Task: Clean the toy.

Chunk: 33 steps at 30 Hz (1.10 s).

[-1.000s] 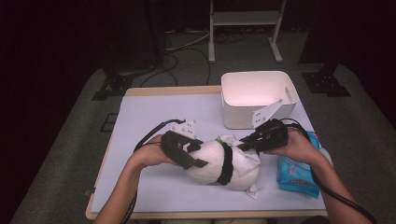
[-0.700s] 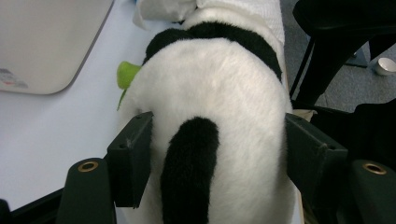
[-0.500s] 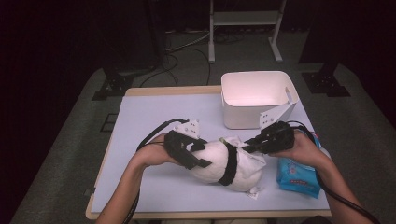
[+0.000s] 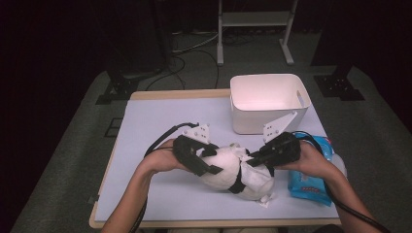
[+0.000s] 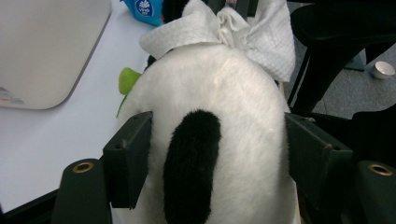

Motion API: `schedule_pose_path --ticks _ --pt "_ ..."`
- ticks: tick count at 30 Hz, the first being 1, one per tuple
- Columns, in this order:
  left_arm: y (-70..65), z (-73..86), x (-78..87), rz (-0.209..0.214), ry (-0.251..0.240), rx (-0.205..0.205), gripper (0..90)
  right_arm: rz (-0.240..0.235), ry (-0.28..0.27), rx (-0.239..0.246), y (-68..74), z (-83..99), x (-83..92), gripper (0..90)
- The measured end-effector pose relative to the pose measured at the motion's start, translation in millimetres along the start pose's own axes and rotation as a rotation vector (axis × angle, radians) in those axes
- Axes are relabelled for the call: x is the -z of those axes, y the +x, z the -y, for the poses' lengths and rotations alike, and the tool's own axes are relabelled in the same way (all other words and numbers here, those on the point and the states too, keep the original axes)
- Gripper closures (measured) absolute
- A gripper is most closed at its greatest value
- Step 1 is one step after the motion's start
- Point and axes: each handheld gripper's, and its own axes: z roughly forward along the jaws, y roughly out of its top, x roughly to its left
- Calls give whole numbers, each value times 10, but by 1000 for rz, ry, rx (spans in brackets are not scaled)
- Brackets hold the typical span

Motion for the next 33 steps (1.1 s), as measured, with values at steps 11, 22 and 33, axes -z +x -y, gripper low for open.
schedule_pose_path --ticks 11,22,33 --pt "13 -39 37 -4 -25 13 201 1 -7 -12 8 105 48 790" --pt "64 43 117 -3 -53 54 177 7 -6 -18 0 184 108 789" --pt "96 112 85 27 -58 71 153 18 -12 -28 -6 276 168 788"
